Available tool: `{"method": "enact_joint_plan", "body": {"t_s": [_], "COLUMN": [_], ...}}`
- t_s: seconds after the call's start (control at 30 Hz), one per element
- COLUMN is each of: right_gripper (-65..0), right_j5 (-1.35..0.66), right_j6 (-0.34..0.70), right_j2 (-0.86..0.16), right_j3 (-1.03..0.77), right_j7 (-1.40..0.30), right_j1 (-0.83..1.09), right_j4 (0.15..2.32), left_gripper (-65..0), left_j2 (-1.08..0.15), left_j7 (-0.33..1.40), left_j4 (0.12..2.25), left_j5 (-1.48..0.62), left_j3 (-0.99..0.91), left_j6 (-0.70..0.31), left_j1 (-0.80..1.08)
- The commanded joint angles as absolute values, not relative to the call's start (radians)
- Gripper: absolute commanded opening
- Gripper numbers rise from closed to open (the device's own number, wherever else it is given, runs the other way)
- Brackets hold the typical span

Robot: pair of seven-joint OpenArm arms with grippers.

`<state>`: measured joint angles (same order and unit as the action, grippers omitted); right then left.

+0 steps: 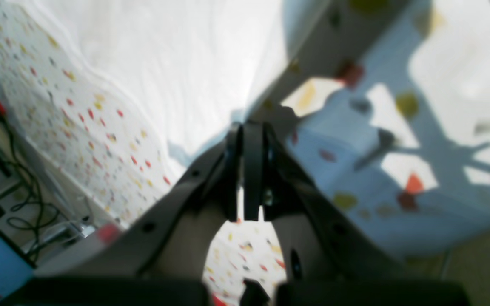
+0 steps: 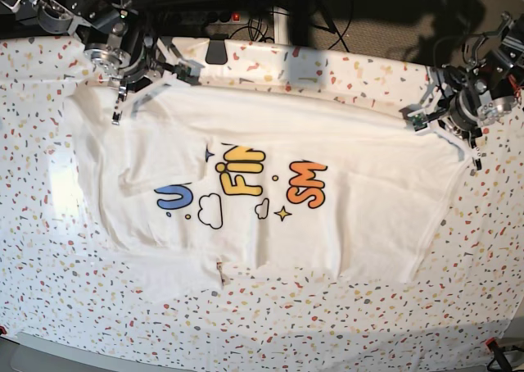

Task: Fold the T-shirt properly
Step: 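Pull the folded edge back toward the arms' base, flattening the shirt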

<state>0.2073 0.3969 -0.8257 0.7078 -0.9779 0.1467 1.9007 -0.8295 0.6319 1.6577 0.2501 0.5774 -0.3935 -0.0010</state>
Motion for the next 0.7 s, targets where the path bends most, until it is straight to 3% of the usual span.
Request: {"method": "enact_joint_plan", "body": {"t_s": [0.0,0.67], "right_gripper": [-65.0,-65.0], "right_j5": [0.218,0.263], "right_j6": [0.396,0.377], "right_j2": [-0.847,-0.848], "right_j3": [0.683,0.596], "right_j7": [-1.01,-1.042], "right_j1": [0.16,0.302], "right_j4": [1.93,1.975], "left_gripper": [-65.0,-65.0], "left_j2": [-0.867,-0.896], "left_j7": [0.667,0.798], "left_j4": [1.672,1.768], "left_j5": [0.276,0.226], "left_j3": [0.566,0.566], "left_j6": [-0.374,-0.361], "left_j1": [-0.002,0.086]}}
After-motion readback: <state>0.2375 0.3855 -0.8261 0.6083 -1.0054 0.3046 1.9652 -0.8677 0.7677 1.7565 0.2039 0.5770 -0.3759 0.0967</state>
